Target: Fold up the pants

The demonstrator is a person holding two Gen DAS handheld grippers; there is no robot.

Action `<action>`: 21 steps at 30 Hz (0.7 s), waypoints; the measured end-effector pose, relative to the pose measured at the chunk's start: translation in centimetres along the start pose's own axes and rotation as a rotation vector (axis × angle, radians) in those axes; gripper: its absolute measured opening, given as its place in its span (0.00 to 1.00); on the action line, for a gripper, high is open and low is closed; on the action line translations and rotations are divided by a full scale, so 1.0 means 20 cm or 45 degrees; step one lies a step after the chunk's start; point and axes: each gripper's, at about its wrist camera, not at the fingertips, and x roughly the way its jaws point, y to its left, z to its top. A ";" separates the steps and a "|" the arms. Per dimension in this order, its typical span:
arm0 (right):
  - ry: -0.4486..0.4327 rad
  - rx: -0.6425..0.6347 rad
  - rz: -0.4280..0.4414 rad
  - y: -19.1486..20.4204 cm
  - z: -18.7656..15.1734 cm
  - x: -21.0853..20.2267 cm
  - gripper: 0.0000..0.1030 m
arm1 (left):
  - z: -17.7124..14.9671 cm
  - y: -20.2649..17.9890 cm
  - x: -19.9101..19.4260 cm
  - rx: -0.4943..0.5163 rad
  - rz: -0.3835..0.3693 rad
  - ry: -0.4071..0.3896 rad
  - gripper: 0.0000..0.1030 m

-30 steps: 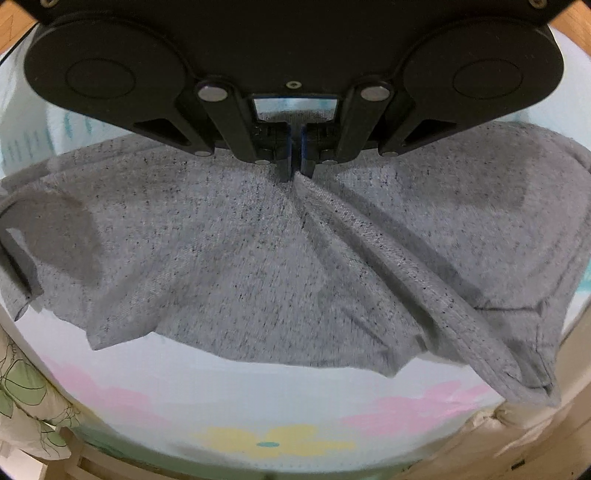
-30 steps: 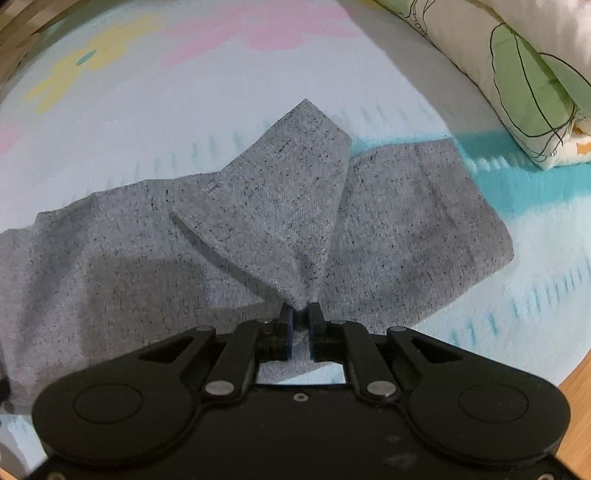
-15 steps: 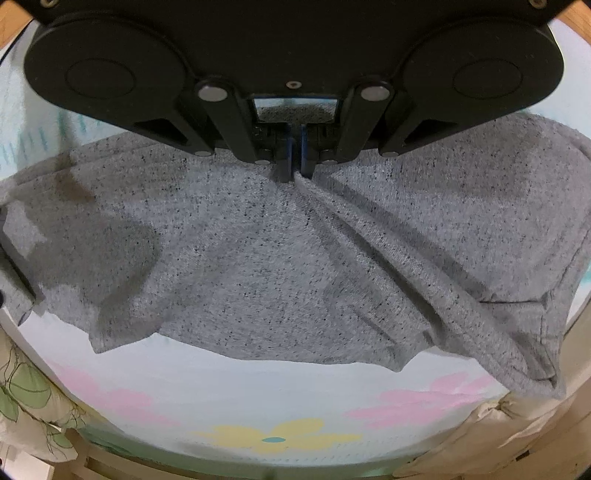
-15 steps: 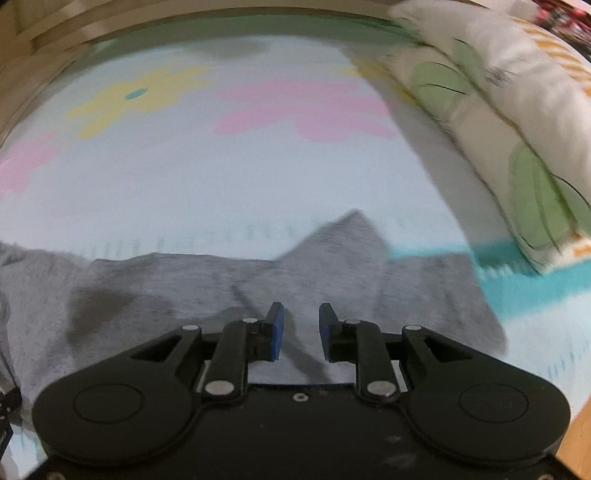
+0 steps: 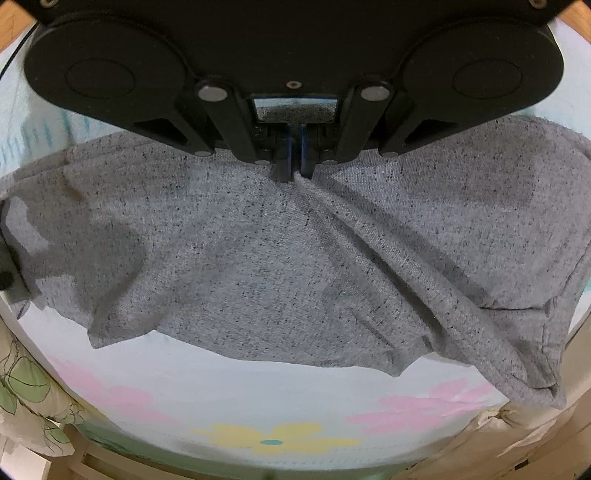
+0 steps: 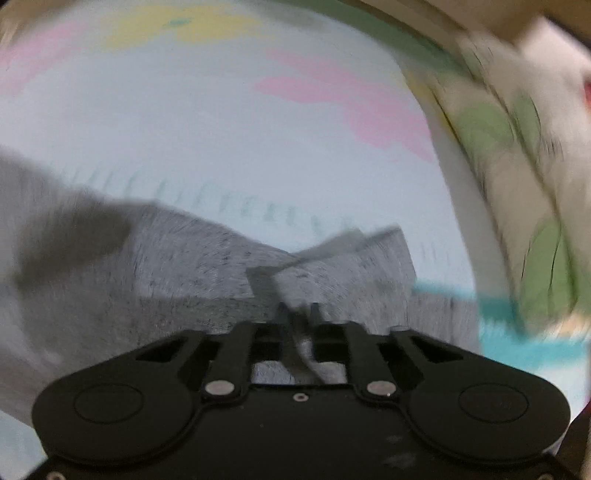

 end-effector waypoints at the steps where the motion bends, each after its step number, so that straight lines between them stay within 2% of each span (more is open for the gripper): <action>1: -0.001 0.093 0.029 -0.09 0.00 -0.02 0.05 | 0.00 0.01 0.00 -0.005 0.000 0.003 0.06; 5: -0.020 0.340 0.014 -0.41 -0.06 -0.11 0.05 | 0.01 0.01 0.00 -0.013 0.014 0.010 0.05; 8: 0.011 0.506 -0.012 -0.64 -0.15 -0.12 0.05 | 0.01 0.00 0.00 -0.011 0.024 0.012 0.05; 11: 0.075 0.708 0.078 -0.81 -0.24 -0.08 0.05 | 0.01 0.00 0.00 -0.011 0.022 0.012 0.05; 13: 0.100 0.815 0.138 -0.87 -0.29 -0.05 0.08 | 0.00 0.00 0.00 -0.011 0.022 0.009 0.05; 16: 0.053 0.882 0.092 -0.89 -0.31 -0.07 0.17 | 0.00 -0.01 0.00 -0.002 0.029 0.006 0.05; 17: 0.042 0.888 0.099 -0.90 -0.31 -0.07 0.25 | -0.01 -0.01 0.00 0.001 0.032 0.005 0.05; 18: 0.036 0.901 0.116 -0.92 -0.31 -0.06 0.27 | -0.01 -0.02 0.00 0.004 0.035 0.004 0.05; 21: 0.054 0.970 0.154 -0.94 -0.32 -0.03 0.28 | -0.01 -0.03 0.00 0.019 0.045 -0.001 0.05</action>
